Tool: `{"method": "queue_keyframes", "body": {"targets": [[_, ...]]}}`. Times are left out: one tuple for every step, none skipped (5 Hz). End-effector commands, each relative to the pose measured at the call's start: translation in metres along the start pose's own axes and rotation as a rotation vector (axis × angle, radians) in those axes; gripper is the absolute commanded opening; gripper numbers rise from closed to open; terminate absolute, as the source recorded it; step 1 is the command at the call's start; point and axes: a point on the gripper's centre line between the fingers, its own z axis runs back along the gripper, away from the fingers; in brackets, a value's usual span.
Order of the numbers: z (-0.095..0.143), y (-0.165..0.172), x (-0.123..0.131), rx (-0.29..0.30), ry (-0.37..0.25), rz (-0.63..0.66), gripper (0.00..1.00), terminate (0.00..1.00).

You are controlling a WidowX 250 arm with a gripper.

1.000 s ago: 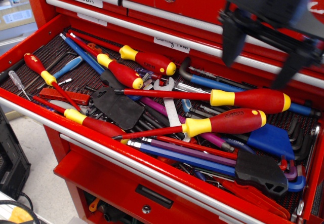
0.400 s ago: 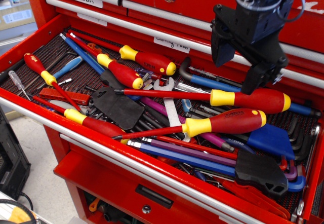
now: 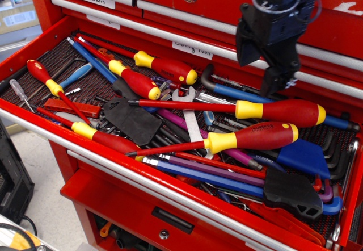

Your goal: Pick up red srewdriver

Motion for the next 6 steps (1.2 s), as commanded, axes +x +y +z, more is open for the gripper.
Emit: {"method": "queue_keyframes", "body": {"targets": [[-0.013, 0.015, 0.018, 0.039, -0.132, -0.043, 1.0, 0.0], [-0.031, 0.012, 0.021, 0.052, -0.172, -0.044, 1.0, 0.0], [-0.041, 0.008, 0.019, 0.056, -0.183, -0.05, 1.0, 0.0], [-0.052, 0.007, 0.015, 0.054, -0.173, -0.068, 1.0, 0.0], [-0.063, 0.006, 0.014, 0.006, -0.169, -0.101, 1.0, 0.0], [-0.073, -0.002, 0.016, -0.022, -0.162, -0.136, 1.0, 0.0]]}}
